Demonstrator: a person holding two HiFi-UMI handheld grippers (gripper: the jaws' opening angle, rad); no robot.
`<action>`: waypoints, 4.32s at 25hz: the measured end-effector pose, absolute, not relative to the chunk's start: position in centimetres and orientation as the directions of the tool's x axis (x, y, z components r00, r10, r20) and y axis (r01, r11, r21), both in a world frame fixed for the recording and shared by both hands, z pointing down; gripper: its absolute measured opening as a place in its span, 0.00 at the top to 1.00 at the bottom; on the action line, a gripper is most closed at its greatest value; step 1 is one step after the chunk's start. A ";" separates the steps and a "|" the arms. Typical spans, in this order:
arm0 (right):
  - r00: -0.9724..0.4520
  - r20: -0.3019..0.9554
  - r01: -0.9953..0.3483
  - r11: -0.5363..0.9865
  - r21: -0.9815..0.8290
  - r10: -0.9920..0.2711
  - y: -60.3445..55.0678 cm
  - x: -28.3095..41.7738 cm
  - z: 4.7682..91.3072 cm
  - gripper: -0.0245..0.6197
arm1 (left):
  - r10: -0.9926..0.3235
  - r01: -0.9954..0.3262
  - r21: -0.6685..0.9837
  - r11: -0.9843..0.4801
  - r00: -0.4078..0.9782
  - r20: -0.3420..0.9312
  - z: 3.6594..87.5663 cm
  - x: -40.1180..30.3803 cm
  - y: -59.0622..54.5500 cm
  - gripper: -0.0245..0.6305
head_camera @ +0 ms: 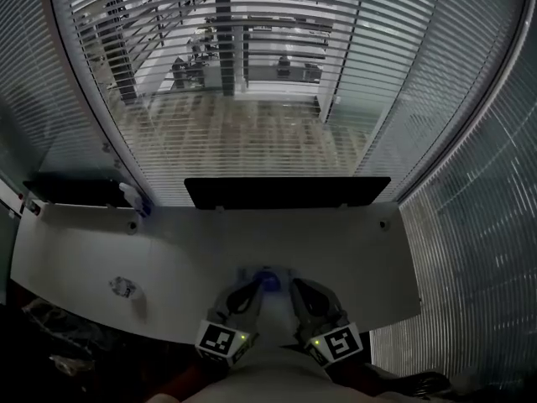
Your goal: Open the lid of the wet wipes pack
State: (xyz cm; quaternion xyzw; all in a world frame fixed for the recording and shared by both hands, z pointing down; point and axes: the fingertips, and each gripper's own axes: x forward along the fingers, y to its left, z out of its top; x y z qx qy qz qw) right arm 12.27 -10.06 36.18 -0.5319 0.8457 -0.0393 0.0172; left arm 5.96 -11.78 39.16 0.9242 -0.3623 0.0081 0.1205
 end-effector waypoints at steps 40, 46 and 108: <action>-0.555 0.380 -0.771 0.629 0.100 -0.740 -15.4 8.4 50.2 0.96 | -0.603 -0.731 0.177 -0.659 0.654 0.456 56.6 2.9 -15.5 0.96; -0.548 0.455 -0.728 0.668 0.155 -0.702 -15.2 7.9 53.6 0.96 | -0.582 -0.736 0.210 -0.643 0.648 0.491 59.7 3.1 -15.6 0.96; -0.370 0.855 -0.274 0.922 0.273 -0.363 -12.8 6.7 77.3 0.80 | -0.282 -0.737 0.223 -0.638 0.493 0.823 77.4 4.1 -14.6 0.96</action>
